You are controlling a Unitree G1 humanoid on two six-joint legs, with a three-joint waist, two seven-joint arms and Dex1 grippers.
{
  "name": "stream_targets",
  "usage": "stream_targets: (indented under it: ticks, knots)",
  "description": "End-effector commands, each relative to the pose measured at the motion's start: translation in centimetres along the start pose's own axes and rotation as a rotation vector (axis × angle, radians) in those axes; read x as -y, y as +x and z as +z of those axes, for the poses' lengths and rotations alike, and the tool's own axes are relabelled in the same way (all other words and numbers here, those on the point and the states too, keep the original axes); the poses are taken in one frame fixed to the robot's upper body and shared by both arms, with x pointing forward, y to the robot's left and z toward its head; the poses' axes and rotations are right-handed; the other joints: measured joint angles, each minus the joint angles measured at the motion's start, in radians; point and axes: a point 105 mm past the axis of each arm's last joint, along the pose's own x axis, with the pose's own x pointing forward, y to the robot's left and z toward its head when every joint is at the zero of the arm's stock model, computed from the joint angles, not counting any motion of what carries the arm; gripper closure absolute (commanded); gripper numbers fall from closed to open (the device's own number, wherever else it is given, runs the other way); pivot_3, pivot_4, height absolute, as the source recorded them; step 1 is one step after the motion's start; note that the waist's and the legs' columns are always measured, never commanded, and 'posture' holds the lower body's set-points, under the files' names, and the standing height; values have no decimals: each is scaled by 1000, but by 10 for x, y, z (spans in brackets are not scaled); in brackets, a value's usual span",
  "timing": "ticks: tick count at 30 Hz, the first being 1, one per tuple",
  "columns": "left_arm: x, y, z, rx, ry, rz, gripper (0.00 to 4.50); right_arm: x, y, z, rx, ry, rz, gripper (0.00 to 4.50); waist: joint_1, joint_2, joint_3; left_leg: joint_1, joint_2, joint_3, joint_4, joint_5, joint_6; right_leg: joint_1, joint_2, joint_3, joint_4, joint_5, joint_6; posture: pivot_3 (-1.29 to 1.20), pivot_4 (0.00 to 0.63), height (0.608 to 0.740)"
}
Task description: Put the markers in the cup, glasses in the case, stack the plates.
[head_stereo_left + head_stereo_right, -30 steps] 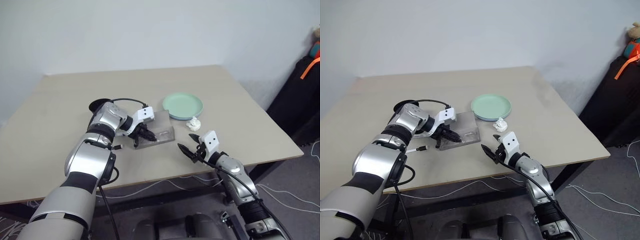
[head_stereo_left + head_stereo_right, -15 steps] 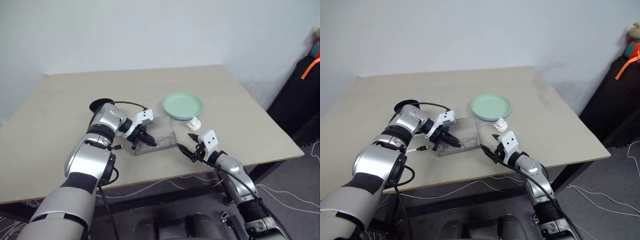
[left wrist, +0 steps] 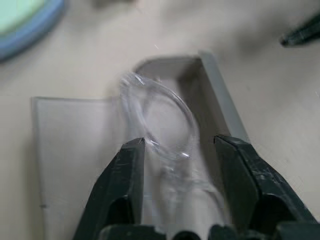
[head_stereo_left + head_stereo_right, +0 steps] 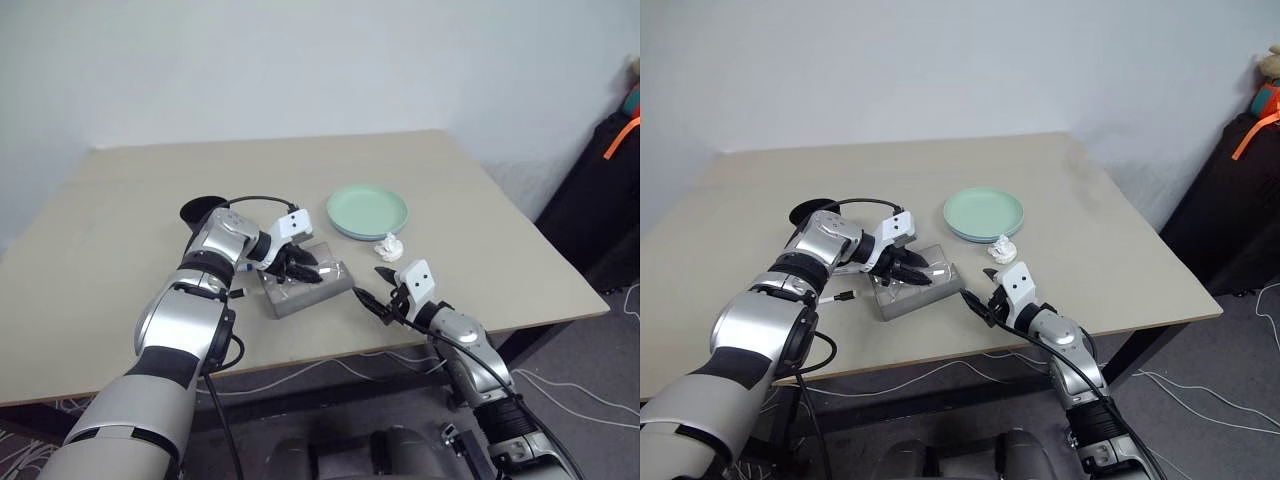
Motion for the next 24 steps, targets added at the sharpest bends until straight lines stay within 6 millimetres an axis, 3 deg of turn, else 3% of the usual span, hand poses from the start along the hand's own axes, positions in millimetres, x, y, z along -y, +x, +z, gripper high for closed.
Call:
stream_targets:
  ticks: [1,4,11,15,24]
  knots:
    - [-26,-14,28,59,94,203,2196,1,5,17,53,-34,11,1012,0,0,0,0,0,0,0,0,0,0,0,0,0,0,0,0,0,740]
    - [-36,-19,30,73,94,290,2196,1,6,18,54,-37,11,1012,0,0,0,0,0,0,0,0,0,0,0,0,0,0,0,0,0,740]
    - [-52,-26,9,-114,275,463,4440,3,7,18,54,-43,12,1012,0,0,0,0,0,0,0,0,0,0,0,0,0,1,2,0,0,740]
    - [-54,-25,-7,-260,395,482,4481,4,7,19,53,-46,14,1012,0,0,0,0,0,0,0,-1,-1,0,0,0,0,1,2,0,0,740]
    - [-39,-14,-40,-396,433,359,4481,3,8,21,55,-51,23,1012,0,0,0,0,0,0,0,-2,-3,0,0,0,0,1,2,0,0,740]
